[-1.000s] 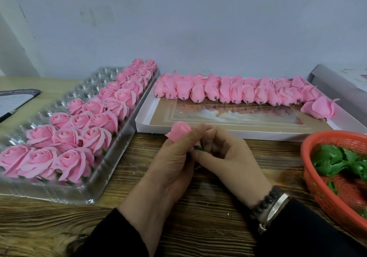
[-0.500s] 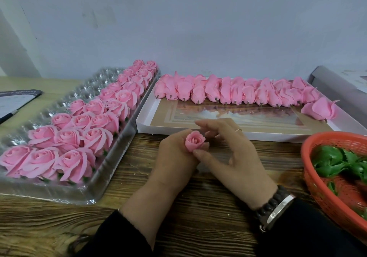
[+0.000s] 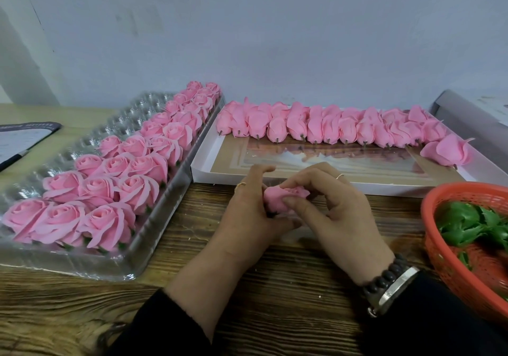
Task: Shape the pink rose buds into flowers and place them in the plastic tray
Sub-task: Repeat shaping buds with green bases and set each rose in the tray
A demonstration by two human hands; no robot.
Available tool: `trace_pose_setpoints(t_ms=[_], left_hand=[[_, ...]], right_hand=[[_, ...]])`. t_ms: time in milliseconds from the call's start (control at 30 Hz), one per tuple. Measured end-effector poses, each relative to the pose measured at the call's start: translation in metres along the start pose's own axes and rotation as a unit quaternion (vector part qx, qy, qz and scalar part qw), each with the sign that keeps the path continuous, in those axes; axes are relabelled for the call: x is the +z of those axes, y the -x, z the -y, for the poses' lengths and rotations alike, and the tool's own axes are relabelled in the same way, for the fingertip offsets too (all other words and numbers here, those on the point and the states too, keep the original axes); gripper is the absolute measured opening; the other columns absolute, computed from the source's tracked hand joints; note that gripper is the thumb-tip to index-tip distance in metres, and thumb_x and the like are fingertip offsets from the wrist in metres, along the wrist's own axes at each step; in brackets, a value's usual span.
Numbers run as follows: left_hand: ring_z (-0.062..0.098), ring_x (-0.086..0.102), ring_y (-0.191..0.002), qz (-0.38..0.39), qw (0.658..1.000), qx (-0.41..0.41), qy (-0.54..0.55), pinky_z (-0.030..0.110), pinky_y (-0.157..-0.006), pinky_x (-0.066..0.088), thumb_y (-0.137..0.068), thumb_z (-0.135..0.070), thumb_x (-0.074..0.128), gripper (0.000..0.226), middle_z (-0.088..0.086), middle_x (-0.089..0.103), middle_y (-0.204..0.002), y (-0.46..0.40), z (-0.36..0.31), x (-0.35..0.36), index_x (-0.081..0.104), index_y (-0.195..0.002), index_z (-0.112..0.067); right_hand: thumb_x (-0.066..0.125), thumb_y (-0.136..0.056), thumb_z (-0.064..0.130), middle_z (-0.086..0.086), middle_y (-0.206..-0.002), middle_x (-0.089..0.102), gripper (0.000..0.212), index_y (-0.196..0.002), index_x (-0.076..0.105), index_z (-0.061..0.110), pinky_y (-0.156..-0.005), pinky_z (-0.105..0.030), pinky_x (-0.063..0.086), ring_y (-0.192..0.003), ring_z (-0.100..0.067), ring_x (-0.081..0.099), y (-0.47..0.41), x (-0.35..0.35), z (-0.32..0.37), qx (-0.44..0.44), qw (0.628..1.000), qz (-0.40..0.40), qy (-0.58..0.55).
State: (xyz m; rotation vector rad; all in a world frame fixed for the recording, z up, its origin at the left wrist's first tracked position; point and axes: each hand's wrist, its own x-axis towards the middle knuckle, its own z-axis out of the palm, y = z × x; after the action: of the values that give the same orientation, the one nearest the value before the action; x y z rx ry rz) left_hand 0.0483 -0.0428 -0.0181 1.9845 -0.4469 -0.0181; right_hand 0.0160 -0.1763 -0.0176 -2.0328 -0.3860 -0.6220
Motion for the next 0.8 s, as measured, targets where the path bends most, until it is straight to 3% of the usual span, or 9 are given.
trace_pose_setpoints(t_ms=[167,300,400,467,567,667,800], left_hand=[[0.010,0.061,-0.086,0.009,1.000,0.006,-0.009,0.013,-0.066,0.047,-0.065,-0.020,0.073,0.046,0.001,0.063,-0.098,0.000,0.000,0.000,0.045,-0.101,-0.026],[0.012,0.060,-0.096,0.023,1.000,-0.004,0.008,0.023,-0.081,0.051,-0.068,-0.012,0.075,0.055,0.002,0.062,-0.104,0.001,-0.003,0.002,0.047,-0.114,-0.026],[-0.007,0.059,-0.075,0.048,0.998,0.021,0.019,0.006,-0.063,0.044,-0.072,-0.001,0.070,0.034,-0.007,0.062,-0.082,0.002,-0.007,0.001,0.055,-0.090,-0.026],[-0.012,0.056,-0.063,0.079,0.996,0.025,-0.014,0.004,-0.056,0.041,-0.076,0.001,0.066,0.032,-0.010,0.058,-0.067,0.003,-0.010,-0.001,0.054,-0.070,-0.028],[-0.002,0.059,-0.063,0.086,0.996,0.021,-0.013,0.008,-0.054,0.045,-0.079,-0.004,0.066,0.030,-0.010,0.060,-0.065,0.004,-0.012,-0.002,0.056,-0.066,-0.029],[-0.002,0.056,-0.051,0.072,0.997,0.011,0.007,0.009,-0.048,0.042,-0.076,-0.007,0.069,0.028,-0.013,0.060,-0.054,0.005,-0.014,0.002,0.056,-0.064,-0.029],[0.004,0.060,-0.068,0.048,0.998,0.036,0.025,0.016,-0.064,0.048,-0.073,-0.012,0.073,0.019,-0.008,0.066,-0.073,0.005,-0.016,0.008,0.062,-0.073,-0.027]], right_hand=[[0.068,-0.079,0.015,0.011,-0.091,0.059,0.006,-0.084,0.069,0.019,-0.078,-0.008,0.043,-0.091,-0.002,0.057,0.000,0.002,0.007,-0.018,0.999,0.042,-0.006],[0.063,-0.083,0.016,0.013,-0.092,0.055,0.008,-0.086,0.069,0.011,-0.079,-0.012,0.045,-0.090,-0.002,0.056,-0.001,0.001,0.010,-0.070,0.995,0.063,0.029],[0.063,-0.084,0.015,0.009,-0.089,0.054,0.008,-0.087,0.069,0.010,-0.079,-0.016,0.045,-0.087,-0.004,0.055,-0.001,0.000,0.010,-0.084,0.993,0.073,0.042],[0.064,-0.084,0.016,0.008,-0.091,0.054,0.008,-0.090,0.068,0.012,-0.077,-0.023,0.048,-0.087,-0.008,0.056,0.001,0.000,0.011,-0.083,0.993,0.071,0.040],[0.055,-0.087,0.030,0.010,-0.095,0.056,0.022,-0.104,0.065,0.020,-0.075,-0.029,0.050,-0.089,-0.011,0.058,0.004,0.002,0.013,-0.066,0.997,0.041,0.028],[0.041,-0.090,0.033,0.011,-0.094,0.059,0.028,-0.106,0.063,0.026,-0.080,-0.019,0.045,-0.092,-0.006,0.057,0.004,0.004,0.015,-0.029,0.998,-0.049,-0.002],[0.036,-0.089,0.037,0.019,-0.096,0.063,0.026,-0.096,0.061,0.038,-0.082,-0.014,0.043,-0.096,-0.002,0.058,0.000,0.008,0.020,0.027,0.992,-0.107,-0.057]])
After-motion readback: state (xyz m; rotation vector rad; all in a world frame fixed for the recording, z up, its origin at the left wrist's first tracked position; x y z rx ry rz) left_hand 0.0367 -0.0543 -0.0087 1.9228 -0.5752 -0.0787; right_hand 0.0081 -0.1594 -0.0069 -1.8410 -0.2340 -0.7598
